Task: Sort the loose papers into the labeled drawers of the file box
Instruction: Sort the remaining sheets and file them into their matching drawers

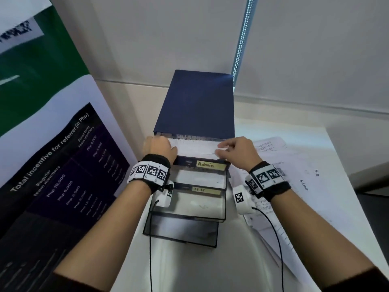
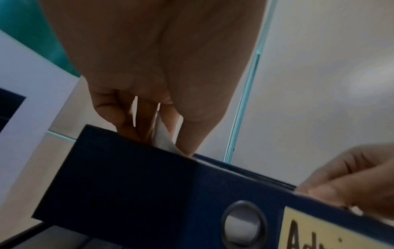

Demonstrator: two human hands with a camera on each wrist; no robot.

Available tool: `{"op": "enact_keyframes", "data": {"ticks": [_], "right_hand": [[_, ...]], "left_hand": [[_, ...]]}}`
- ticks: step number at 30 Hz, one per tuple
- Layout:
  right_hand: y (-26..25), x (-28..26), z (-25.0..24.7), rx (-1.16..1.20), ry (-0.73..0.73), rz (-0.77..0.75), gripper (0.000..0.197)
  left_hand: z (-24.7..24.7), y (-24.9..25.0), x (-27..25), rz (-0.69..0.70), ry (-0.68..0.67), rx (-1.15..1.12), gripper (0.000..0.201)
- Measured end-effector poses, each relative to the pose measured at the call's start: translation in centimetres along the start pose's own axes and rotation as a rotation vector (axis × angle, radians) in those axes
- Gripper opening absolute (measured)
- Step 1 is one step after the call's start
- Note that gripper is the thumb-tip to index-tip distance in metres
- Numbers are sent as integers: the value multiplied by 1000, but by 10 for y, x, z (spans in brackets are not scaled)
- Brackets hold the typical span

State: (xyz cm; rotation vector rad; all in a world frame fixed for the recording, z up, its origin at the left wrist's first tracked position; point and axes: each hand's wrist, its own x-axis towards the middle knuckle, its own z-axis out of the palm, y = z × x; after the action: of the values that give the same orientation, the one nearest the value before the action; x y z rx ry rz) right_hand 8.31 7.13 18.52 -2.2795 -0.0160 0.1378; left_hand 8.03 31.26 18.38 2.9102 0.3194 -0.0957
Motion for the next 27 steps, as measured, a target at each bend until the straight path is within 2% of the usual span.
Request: {"op": "enact_keyframes", "data": {"ticks": [3,6,8,9,11,13,15,17,19,21,22,23,25,26,27], "right_hand": [[25,-5,-9,123,133,-24,10],[85,-11,-21,63,264,94,13],[142,-16,-24,-133,181,189,22],[171,-21,-24,-238,91,240,30],[222,-35,-18,-431,-131,326,52],[258,-55,-7,-566,-321,329,63],[280,-80,1,-607,-378,257,63],[291,-108,-1,-618,-412,130,62],[307,-133,-8,-613,-399,-55,52],[316,-149,-25,-535,-300,-174,37],[316,-155,-36,-479,-240,-130,38],[316,-161,-46,-407,-177,-17,37],[328,-168,-63,-313,81,233,28],[338,-171,-69,-294,188,380,37],[345,-174,-74,-273,227,525,56]], "left_hand": [[15,7,5,35,-36,246,58],[20,13,2,10,-54,308,65],[14,24,-7,-12,-35,340,60],[10,31,-13,12,26,310,53],[6,53,-26,203,214,56,30],[6,83,-46,535,294,-359,19],[16,117,-66,799,222,-600,19],[45,146,-75,922,76,-672,21],[88,164,-78,903,-83,-675,22],[138,175,-76,825,-248,-617,24],[164,179,-75,770,-322,-556,25],[187,184,-75,710,-391,-473,30],[227,193,-74,574,-498,-277,49],[241,197,-72,512,-514,-192,59],[253,201,-69,451,-499,-123,67]]}}
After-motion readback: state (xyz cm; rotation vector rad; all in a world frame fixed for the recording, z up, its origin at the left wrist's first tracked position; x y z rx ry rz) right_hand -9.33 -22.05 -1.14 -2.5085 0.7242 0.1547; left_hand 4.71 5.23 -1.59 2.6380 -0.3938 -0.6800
